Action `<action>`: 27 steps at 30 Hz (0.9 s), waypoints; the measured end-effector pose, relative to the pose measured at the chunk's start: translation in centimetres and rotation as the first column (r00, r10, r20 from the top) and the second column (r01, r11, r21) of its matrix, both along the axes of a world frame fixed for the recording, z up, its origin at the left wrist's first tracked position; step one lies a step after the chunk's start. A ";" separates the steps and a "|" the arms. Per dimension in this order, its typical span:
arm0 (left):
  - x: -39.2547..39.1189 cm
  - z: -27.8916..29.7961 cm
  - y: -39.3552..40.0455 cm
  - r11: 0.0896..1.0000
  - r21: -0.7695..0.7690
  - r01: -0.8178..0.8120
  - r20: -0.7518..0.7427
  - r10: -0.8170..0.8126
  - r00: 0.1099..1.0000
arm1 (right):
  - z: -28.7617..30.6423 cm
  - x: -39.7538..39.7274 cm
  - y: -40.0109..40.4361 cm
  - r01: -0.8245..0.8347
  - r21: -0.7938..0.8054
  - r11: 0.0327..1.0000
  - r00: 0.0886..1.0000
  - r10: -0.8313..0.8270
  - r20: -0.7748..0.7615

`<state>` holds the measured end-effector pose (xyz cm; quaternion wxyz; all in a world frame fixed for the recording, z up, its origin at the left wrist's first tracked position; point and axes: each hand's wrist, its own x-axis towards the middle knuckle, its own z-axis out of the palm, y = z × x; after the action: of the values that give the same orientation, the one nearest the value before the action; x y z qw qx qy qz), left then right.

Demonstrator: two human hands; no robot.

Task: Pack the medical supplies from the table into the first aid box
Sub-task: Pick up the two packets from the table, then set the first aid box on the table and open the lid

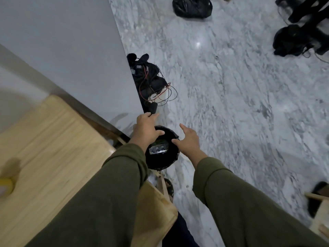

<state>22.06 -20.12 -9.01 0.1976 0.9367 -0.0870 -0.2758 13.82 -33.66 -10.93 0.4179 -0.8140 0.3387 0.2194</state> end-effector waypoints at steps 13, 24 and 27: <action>-5.4 13.4 4.6 0.986 0.026 0.164 0.176 -0.166 0.970 | 12.6 -6.6 3.9 0.045 -0.189 0.981 0.983 -0.010 0.186; -13.2 24.5 16.0 0.982 0.095 0.164 0.384 -0.188 0.904 | 23.0 -13.4 12.5 0.012 -0.283 0.959 0.916 0.103 0.389; -14.7 26.7 19.6 0.993 0.075 0.087 0.408 -0.111 0.906 | 25.4 -13.0 15.0 -0.060 -0.308 0.949 0.882 0.195 0.430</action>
<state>7.41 -0.54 17.66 0.1347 0.9732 -0.1663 -0.0844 0.86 -18.70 14.51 0.3479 -0.9149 0.2048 -0.0011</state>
